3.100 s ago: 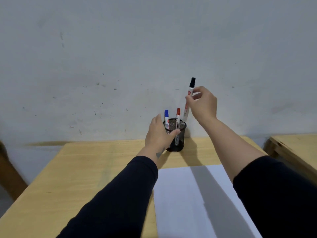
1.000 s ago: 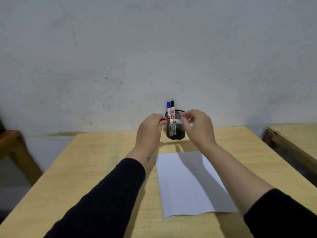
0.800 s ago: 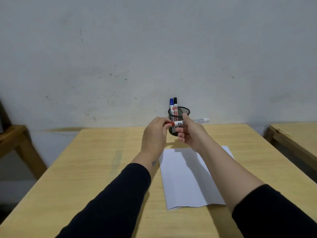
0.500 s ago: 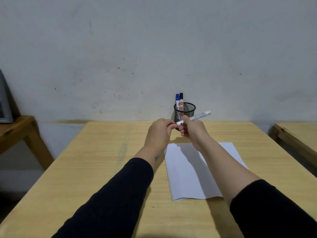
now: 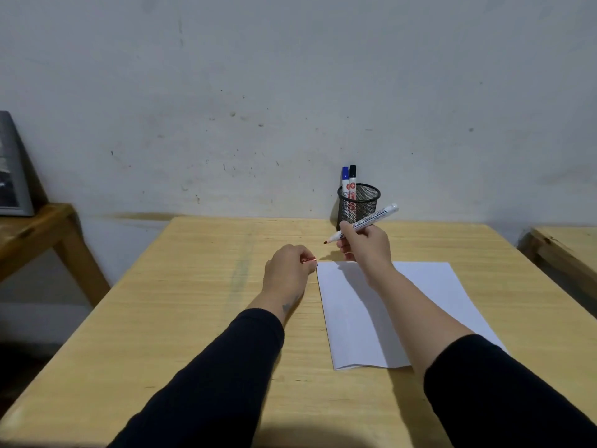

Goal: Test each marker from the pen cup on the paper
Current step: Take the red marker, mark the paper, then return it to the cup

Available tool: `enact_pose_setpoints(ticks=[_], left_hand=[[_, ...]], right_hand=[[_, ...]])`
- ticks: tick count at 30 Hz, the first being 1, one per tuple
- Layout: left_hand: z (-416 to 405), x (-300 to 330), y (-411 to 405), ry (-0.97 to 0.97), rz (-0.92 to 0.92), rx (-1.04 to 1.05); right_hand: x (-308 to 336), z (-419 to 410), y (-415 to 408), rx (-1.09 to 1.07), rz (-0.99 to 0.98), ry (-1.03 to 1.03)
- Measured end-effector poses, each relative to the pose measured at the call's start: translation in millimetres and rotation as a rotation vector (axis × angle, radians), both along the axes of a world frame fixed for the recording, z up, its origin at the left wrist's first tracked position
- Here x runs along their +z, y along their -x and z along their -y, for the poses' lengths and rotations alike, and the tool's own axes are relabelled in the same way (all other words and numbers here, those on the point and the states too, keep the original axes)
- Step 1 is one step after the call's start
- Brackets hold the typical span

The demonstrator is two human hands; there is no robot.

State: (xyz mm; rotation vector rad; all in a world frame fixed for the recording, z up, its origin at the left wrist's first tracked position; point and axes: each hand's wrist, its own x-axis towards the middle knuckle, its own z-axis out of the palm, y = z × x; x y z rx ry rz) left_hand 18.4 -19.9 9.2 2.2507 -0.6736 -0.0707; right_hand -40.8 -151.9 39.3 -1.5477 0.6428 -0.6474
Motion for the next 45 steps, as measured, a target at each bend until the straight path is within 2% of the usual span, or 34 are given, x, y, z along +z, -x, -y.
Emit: enact_pose_setpoints(ticks=[3, 8, 13, 16, 33, 37, 40, 42, 45], left_hand=[[0, -15, 2, -0.086, 0.138, 0.033], [-4, -22, 2, -0.182, 0.205, -0.036], [-3, -25, 1, -0.256, 0.188, -0.04], [-3, -25, 0, -0.259, 0.178, -0.044], [-3, -21, 2, -0.257, 0.171, -0.037], [-5, -20, 1, -0.242, 0.16, -0.055], [-4, -17, -1, -0.166, 0.106, -0.004], [-4, -10, -2, -0.109, 0.11, 0.047], [0, 4, -4, 0.128, 0.02, 0.063]], right_hand=[[-10, -4, 2, -0.009, 0.016, -0.016], [-19, -11, 2, 0.139, 0.095, -0.235], [-28, -6, -6, 0.068, 0.024, 0.06], [-35, -5, -10, -0.001, -0.041, 0.166], [-38, -8, -14, 0.01, -0.162, 0.277], [-31, -2, -10, -0.024, -0.089, 0.058], [-19, 2, -5, 0.032, 0.036, -0.16], [-7, 7, -1, 0.097, 0.055, -0.202], [10, 17, 4, 0.187, 0.07, -0.244]])
